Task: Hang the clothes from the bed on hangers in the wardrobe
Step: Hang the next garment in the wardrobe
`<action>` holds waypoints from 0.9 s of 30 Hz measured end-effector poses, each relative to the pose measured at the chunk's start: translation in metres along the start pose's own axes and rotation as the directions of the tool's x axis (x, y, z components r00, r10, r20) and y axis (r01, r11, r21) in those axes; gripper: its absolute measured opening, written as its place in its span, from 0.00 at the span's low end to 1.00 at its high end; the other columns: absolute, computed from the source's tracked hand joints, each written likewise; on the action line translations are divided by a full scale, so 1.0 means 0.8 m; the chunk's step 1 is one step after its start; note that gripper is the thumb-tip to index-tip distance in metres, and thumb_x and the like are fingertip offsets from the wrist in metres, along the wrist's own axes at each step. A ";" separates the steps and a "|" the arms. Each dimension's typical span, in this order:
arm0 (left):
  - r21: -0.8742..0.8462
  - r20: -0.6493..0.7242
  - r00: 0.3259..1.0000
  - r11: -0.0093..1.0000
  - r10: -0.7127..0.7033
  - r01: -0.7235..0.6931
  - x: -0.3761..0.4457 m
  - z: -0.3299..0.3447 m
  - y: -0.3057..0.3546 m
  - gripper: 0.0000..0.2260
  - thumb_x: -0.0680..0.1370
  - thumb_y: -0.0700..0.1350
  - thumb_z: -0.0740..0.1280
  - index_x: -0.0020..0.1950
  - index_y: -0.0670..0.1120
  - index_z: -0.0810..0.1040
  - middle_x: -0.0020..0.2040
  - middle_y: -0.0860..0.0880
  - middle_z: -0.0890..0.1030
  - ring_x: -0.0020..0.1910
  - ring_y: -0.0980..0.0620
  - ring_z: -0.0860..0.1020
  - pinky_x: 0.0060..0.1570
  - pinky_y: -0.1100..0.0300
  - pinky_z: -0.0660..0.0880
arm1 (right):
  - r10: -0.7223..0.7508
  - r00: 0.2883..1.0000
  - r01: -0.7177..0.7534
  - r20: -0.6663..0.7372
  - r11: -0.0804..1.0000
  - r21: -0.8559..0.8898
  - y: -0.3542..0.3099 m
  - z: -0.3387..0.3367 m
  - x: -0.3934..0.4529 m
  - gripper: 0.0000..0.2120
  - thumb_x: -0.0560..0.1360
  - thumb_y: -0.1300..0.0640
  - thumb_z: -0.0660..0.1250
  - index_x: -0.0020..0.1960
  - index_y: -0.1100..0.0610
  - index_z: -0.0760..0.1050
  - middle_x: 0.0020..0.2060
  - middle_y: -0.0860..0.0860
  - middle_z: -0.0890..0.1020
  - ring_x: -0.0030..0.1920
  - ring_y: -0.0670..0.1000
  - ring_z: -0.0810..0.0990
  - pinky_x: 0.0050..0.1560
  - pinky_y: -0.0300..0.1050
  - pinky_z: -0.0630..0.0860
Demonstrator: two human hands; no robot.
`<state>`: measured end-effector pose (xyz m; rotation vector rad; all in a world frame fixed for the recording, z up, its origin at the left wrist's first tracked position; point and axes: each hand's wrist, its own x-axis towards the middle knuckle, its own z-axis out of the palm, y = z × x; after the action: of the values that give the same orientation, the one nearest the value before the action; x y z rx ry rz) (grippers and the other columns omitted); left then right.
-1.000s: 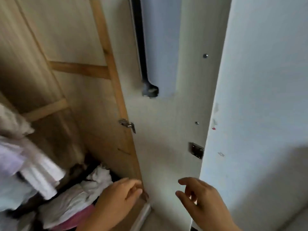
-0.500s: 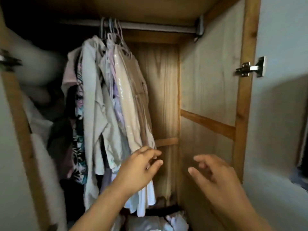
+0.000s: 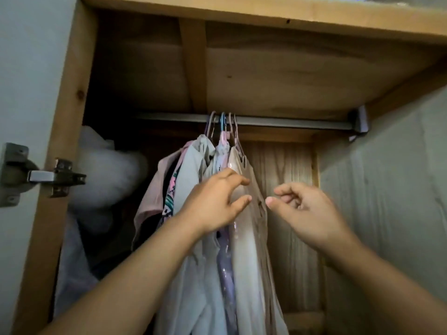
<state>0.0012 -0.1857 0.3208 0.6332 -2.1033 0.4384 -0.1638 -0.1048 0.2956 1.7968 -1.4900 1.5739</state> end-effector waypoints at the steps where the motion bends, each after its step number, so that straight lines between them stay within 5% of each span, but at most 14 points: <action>1: 0.038 -0.032 0.999 0.999 0.005 -0.003 0.019 -0.009 -0.015 0.17 0.77 0.54 0.64 0.64 0.52 0.74 0.60 0.53 0.74 0.59 0.53 0.72 0.58 0.54 0.72 | -0.023 0.999 0.024 -0.030 0.999 0.024 -0.002 0.010 0.027 0.07 0.70 0.51 0.71 0.38 0.47 0.74 0.37 0.48 0.77 0.37 0.47 0.75 0.42 0.45 0.75; 8: 0.337 -0.029 0.996 0.939 0.079 -0.065 0.102 -0.035 -0.078 0.19 0.76 0.57 0.63 0.66 0.53 0.72 0.62 0.53 0.71 0.61 0.54 0.68 0.57 0.56 0.68 | -0.056 0.995 0.057 -0.087 0.998 0.014 -0.003 0.063 0.158 0.05 0.71 0.49 0.71 0.42 0.50 0.78 0.34 0.45 0.79 0.36 0.42 0.75 0.37 0.34 0.69; 11: 0.422 -0.018 0.997 0.904 0.076 -0.061 0.117 -0.033 -0.090 0.25 0.75 0.61 0.62 0.70 0.54 0.67 0.69 0.54 0.68 0.66 0.53 0.66 0.62 0.57 0.63 | -0.025 0.995 0.030 -0.092 0.998 0.050 0.008 0.087 0.194 0.06 0.72 0.50 0.70 0.43 0.52 0.79 0.36 0.45 0.79 0.40 0.46 0.77 0.36 0.38 0.68; 16: 0.444 0.011 0.999 0.896 -0.034 0.026 0.127 -0.030 -0.099 0.35 0.71 0.68 0.63 0.74 0.56 0.61 0.73 0.56 0.64 0.68 0.53 0.67 0.57 0.58 0.68 | 0.090 0.996 -0.094 0.026 0.967 0.236 0.029 0.117 0.232 0.11 0.73 0.49 0.69 0.53 0.50 0.73 0.47 0.48 0.79 0.50 0.48 0.78 0.53 0.42 0.73; 21: 0.421 0.010 0.999 0.906 -0.052 0.043 0.122 -0.024 -0.106 0.33 0.69 0.69 0.64 0.71 0.59 0.64 0.69 0.58 0.69 0.65 0.56 0.69 0.52 0.61 0.67 | 0.056 0.985 -0.129 0.161 0.865 0.485 0.033 0.134 0.242 0.28 0.72 0.49 0.71 0.68 0.55 0.66 0.49 0.51 0.79 0.48 0.47 0.78 0.47 0.39 0.74; 27: 0.438 0.003 0.997 0.896 -0.076 0.067 0.119 -0.019 -0.109 0.34 0.69 0.69 0.64 0.72 0.58 0.64 0.70 0.59 0.68 0.66 0.58 0.67 0.58 0.60 0.68 | 0.018 0.982 -0.135 0.186 0.756 0.641 0.038 0.149 0.256 0.35 0.67 0.60 0.75 0.70 0.54 0.63 0.54 0.57 0.79 0.54 0.53 0.80 0.58 0.46 0.75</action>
<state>0.0150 -0.2748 0.4145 0.9731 -2.0014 0.8819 -0.1584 -0.3080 0.4212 2.3027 -1.1537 2.2346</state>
